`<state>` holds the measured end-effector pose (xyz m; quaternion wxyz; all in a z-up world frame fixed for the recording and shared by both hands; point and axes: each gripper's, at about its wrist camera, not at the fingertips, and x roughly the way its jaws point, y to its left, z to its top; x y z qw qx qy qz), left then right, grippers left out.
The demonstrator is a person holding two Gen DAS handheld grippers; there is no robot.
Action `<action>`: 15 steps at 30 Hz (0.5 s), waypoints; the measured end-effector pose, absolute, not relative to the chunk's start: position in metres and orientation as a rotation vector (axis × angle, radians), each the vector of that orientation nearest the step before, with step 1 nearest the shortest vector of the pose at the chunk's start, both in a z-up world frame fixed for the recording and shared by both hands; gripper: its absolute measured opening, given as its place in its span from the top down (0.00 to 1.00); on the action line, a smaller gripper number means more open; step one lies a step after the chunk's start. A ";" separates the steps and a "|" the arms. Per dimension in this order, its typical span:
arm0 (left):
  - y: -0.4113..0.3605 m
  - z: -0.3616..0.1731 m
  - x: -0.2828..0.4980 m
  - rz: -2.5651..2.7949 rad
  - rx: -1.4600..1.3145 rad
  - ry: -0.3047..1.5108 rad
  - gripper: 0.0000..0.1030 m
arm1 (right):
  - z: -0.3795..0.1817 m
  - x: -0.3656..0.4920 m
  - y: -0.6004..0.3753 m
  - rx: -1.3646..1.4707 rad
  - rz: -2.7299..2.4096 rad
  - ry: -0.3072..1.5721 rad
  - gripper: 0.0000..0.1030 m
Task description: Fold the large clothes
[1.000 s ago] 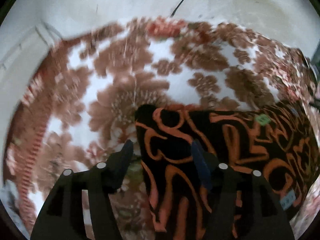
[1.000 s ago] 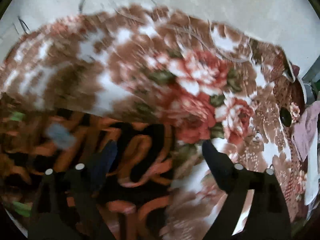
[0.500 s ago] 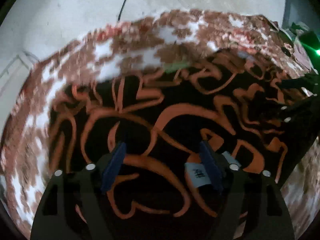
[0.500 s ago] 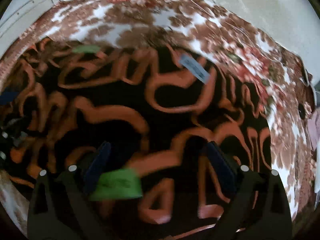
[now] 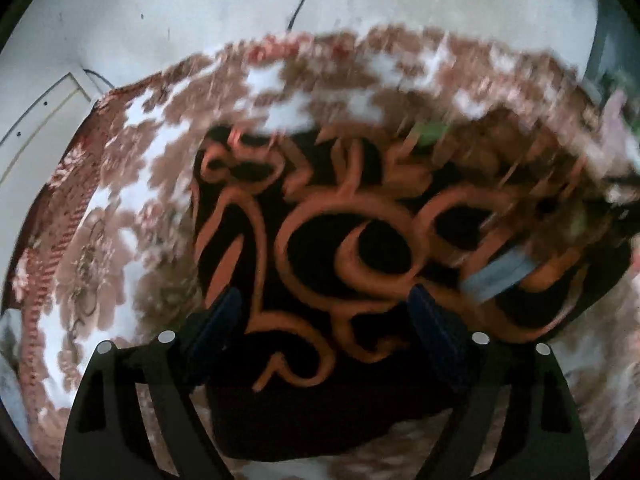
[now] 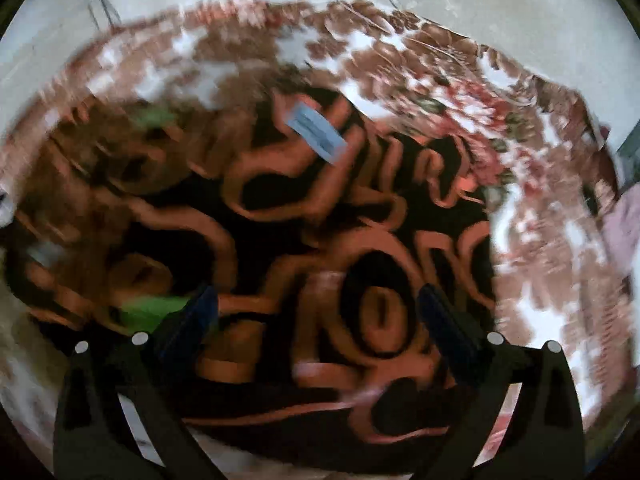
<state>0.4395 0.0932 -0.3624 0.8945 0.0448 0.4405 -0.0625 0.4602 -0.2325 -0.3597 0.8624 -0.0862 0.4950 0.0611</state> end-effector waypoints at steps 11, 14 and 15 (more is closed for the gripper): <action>0.042 -0.409 0.440 -0.182 0.127 0.943 0.17 | -0.392 0.453 -0.177 -0.189 0.159 1.070 0.05; 0.051 -0.427 0.434 -0.151 0.187 0.992 0.14 | -0.396 0.448 -0.193 -0.148 0.162 1.077 0.05; 0.056 -0.429 0.430 -0.141 0.211 0.991 0.14 | -0.396 0.446 -0.195 -0.150 0.166 1.077 0.05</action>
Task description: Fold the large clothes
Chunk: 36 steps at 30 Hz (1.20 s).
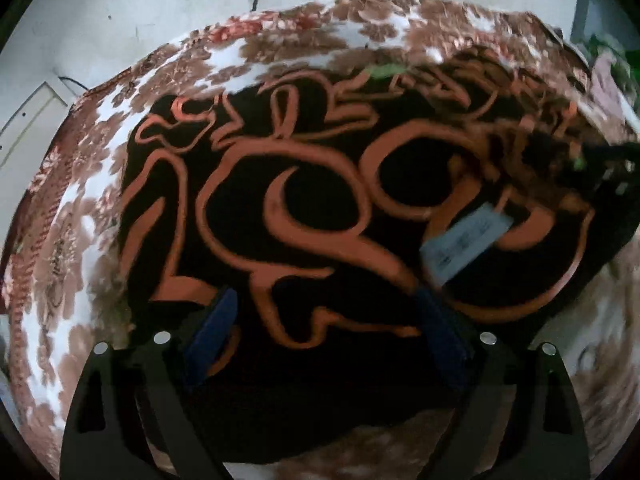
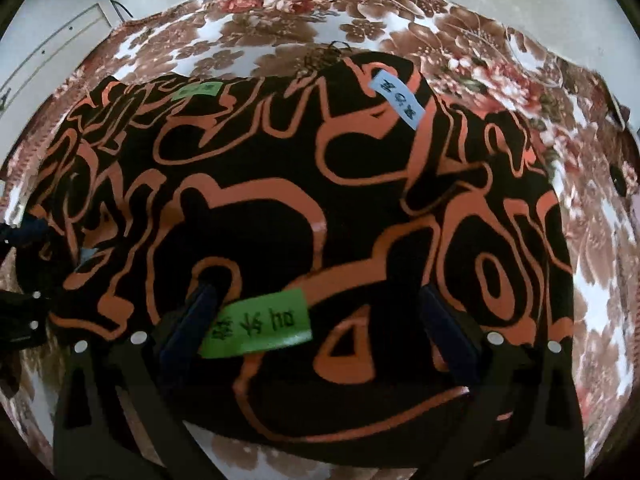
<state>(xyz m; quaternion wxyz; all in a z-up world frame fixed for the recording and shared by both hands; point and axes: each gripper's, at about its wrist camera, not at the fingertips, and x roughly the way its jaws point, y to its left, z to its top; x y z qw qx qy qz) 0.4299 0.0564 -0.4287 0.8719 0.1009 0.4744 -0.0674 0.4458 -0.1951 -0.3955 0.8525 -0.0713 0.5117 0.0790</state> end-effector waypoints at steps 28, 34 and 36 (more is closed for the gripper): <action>0.144 -0.426 0.314 -0.001 -0.824 0.822 0.09 | -0.358 0.411 -0.195 -0.194 0.174 1.070 0.05; 0.153 -0.458 0.334 0.012 -1.072 0.725 0.09 | -0.354 0.415 -0.188 -0.197 0.168 1.053 0.05; 0.160 -0.471 0.340 0.049 -1.119 0.730 0.09 | -0.355 0.415 -0.190 -0.185 0.158 1.062 0.05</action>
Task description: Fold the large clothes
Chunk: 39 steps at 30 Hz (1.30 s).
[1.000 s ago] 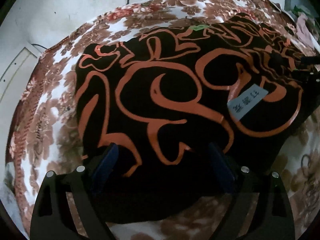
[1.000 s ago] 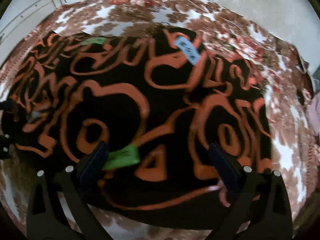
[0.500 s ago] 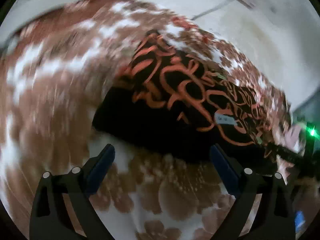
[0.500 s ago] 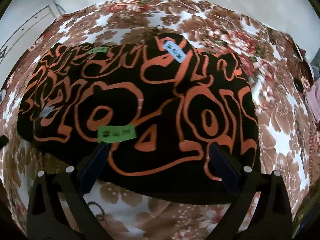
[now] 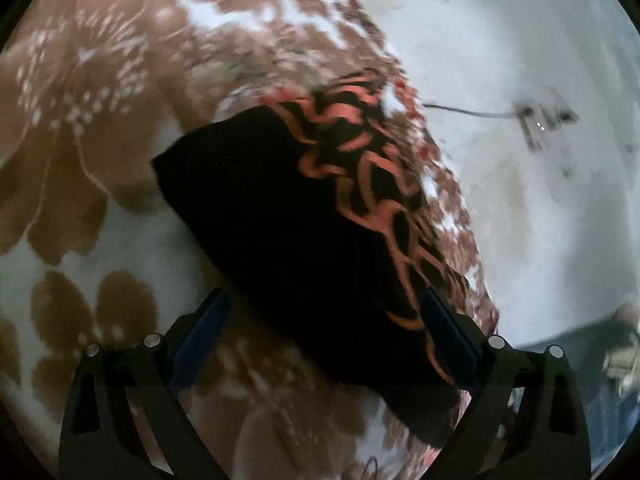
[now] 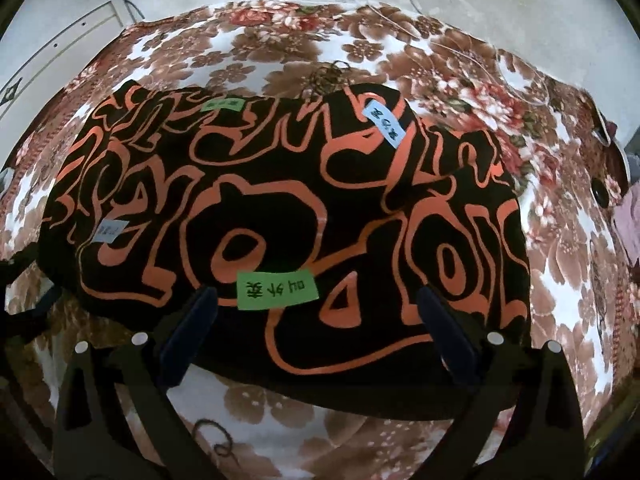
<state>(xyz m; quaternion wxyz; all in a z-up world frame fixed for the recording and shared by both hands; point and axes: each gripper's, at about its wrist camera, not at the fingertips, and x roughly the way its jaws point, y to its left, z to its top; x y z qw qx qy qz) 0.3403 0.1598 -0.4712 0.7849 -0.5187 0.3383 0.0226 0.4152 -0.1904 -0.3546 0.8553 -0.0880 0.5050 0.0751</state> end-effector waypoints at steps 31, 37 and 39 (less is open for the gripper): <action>0.155 -0.474 0.422 0.025 -0.971 0.805 0.45 | -0.374 0.439 -0.149 -0.077 0.152 1.101 0.05; 0.169 -0.452 0.425 -0.106 -1.087 0.770 0.80 | -0.372 0.428 -0.156 -0.032 0.081 1.126 0.05; 0.159 -0.438 0.429 -0.121 -1.010 0.759 0.81 | -0.374 0.421 -0.154 -0.062 0.080 1.141 0.05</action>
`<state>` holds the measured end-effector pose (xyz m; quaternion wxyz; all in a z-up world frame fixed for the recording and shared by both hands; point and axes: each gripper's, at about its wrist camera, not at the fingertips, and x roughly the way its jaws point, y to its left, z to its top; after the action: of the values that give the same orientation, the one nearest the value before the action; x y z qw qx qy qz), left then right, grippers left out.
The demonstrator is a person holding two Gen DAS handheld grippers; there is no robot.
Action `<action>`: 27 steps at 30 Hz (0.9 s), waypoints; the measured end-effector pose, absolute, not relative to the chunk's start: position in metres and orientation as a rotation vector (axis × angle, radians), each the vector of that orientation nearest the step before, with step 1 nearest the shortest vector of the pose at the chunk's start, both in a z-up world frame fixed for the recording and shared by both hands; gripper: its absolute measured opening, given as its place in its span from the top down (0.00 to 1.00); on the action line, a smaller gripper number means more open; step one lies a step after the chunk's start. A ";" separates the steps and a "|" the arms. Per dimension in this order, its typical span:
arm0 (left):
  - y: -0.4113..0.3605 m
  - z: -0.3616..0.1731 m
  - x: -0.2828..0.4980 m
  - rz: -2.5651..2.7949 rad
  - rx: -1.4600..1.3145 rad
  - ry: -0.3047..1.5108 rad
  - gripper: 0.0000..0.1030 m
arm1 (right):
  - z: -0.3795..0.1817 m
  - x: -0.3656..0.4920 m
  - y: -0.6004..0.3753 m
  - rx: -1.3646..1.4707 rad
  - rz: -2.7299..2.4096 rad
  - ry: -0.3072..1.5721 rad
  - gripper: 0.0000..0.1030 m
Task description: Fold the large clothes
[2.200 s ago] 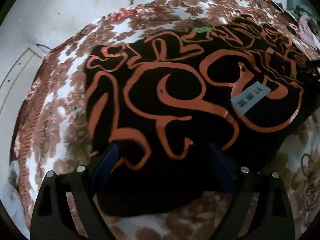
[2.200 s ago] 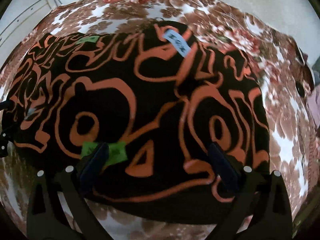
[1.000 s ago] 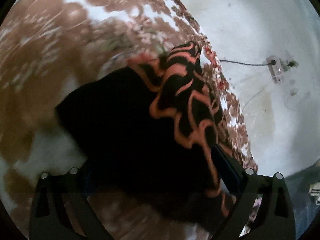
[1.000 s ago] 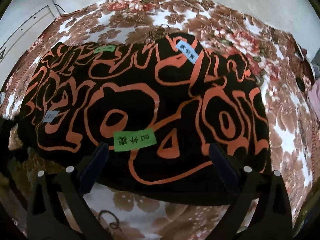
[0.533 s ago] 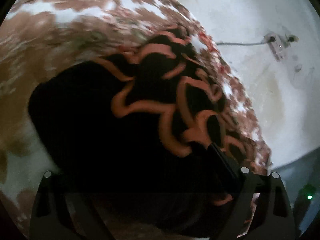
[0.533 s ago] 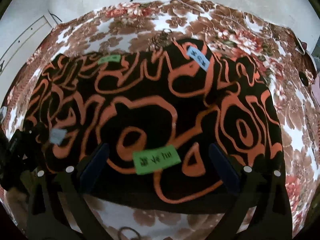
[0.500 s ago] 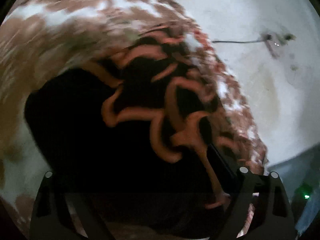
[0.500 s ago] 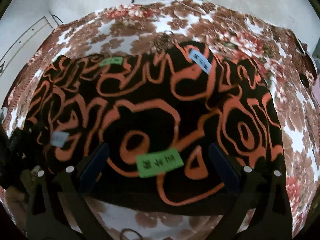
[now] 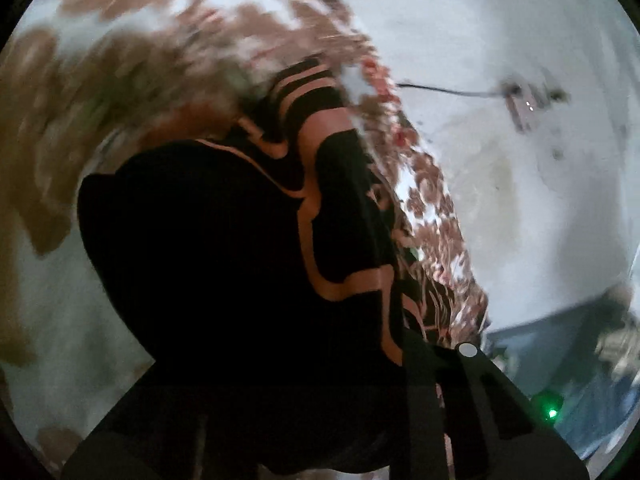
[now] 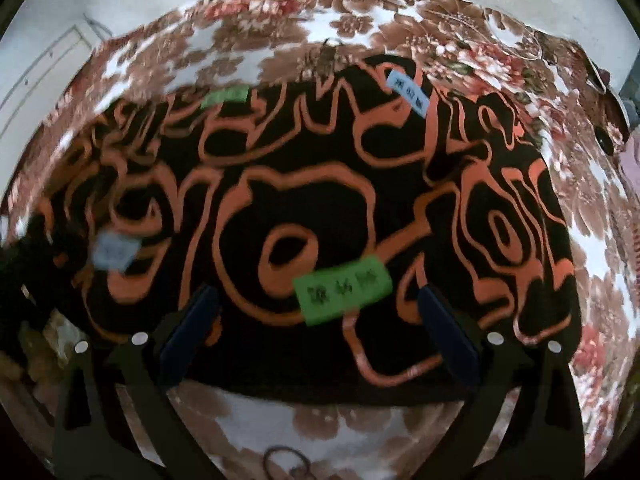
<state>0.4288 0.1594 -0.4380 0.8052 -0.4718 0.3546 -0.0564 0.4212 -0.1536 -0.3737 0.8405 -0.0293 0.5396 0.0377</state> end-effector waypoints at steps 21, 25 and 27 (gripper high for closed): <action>0.100 -0.366 0.432 0.010 -0.620 0.750 0.84 | -0.415 0.401 -0.148 -0.160 0.155 1.182 0.05; 0.064 -0.339 0.436 -0.015 -0.474 0.740 0.85 | -0.434 0.408 -0.156 -0.079 0.162 1.181 0.04; 0.046 -0.324 0.440 -0.024 -0.397 0.732 0.85 | -0.433 0.408 -0.157 -0.071 0.162 1.186 0.04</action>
<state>0.4401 0.0463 -0.3244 0.9146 -0.1927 0.3554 -0.0117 0.4084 -0.1574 -0.4327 0.8257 -0.0332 0.5580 0.0760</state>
